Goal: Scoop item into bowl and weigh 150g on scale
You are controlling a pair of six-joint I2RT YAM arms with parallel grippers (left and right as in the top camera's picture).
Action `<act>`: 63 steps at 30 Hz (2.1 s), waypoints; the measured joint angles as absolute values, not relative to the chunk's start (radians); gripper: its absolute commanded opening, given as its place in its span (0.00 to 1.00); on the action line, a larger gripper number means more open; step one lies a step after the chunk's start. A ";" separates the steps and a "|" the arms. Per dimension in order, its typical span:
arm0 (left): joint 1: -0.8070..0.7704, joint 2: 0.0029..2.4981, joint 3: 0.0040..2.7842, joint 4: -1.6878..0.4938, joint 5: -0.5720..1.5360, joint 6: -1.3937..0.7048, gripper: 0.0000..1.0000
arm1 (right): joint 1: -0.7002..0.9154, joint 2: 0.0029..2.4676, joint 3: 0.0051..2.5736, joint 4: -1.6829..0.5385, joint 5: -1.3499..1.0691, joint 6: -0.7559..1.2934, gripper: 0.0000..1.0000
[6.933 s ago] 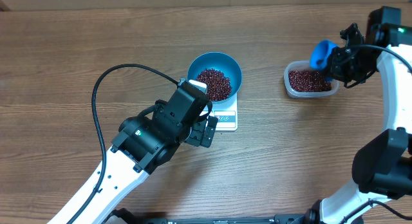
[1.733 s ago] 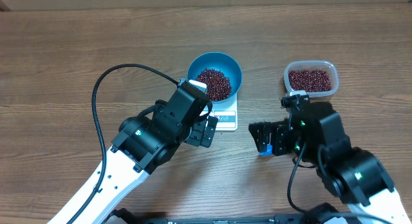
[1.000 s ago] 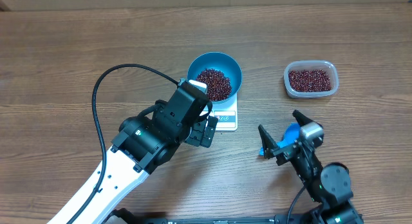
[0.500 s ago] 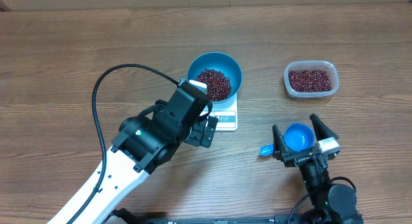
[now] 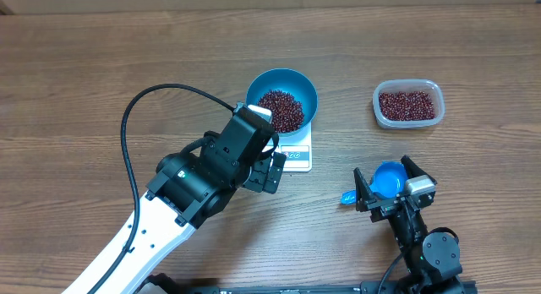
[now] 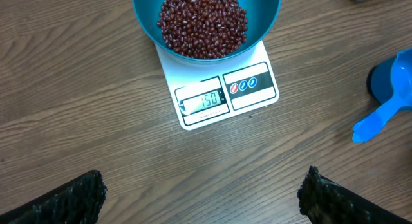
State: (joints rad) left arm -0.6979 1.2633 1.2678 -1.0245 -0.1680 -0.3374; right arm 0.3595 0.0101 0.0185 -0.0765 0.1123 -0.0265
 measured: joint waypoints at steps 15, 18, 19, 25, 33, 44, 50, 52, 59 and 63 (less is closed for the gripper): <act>-0.698 1.263 1.268 -1.024 -0.168 -0.337 1.00 | 0.360 0.010 0.019 -0.077 0.113 -0.026 1.00; -0.698 1.263 1.268 -1.024 -0.168 -0.337 1.00 | 0.360 0.010 0.019 -0.077 0.113 -0.026 1.00; -0.698 1.263 1.268 -1.024 -0.168 -0.337 1.00 | 0.360 0.010 0.019 -0.077 0.112 -0.026 1.00; -0.698 1.263 1.268 -1.029 -0.168 -0.337 1.00 | 0.360 0.010 0.019 -0.077 0.112 -0.026 1.00; -0.693 1.245 1.267 -1.089 -0.167 -0.337 1.00 | 0.360 0.010 0.019 -0.076 0.112 -0.027 1.00; -0.398 0.806 0.916 -0.694 -0.079 -0.337 1.00 | 0.360 0.010 0.019 -0.076 0.112 -0.027 1.00; -0.243 0.530 0.558 -0.566 0.023 -0.363 1.00 | 0.360 0.010 0.019 -0.076 0.112 -0.027 1.00; -0.206 0.443 0.464 -0.553 0.040 -0.389 1.00 | 0.360 0.010 0.019 -0.076 0.112 -0.026 1.00; -0.130 0.176 0.248 -0.520 0.069 -0.442 0.99 | 0.360 0.010 0.019 -0.076 0.112 -0.027 1.00; -0.095 0.091 0.162 -0.414 0.075 -0.448 0.99 | 0.360 0.010 0.019 -0.076 0.112 -0.026 1.00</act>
State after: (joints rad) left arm -0.0948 0.0906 0.1616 -0.4145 0.0753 -0.4484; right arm 0.3595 0.0101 0.0185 -0.0761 0.1123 -0.0257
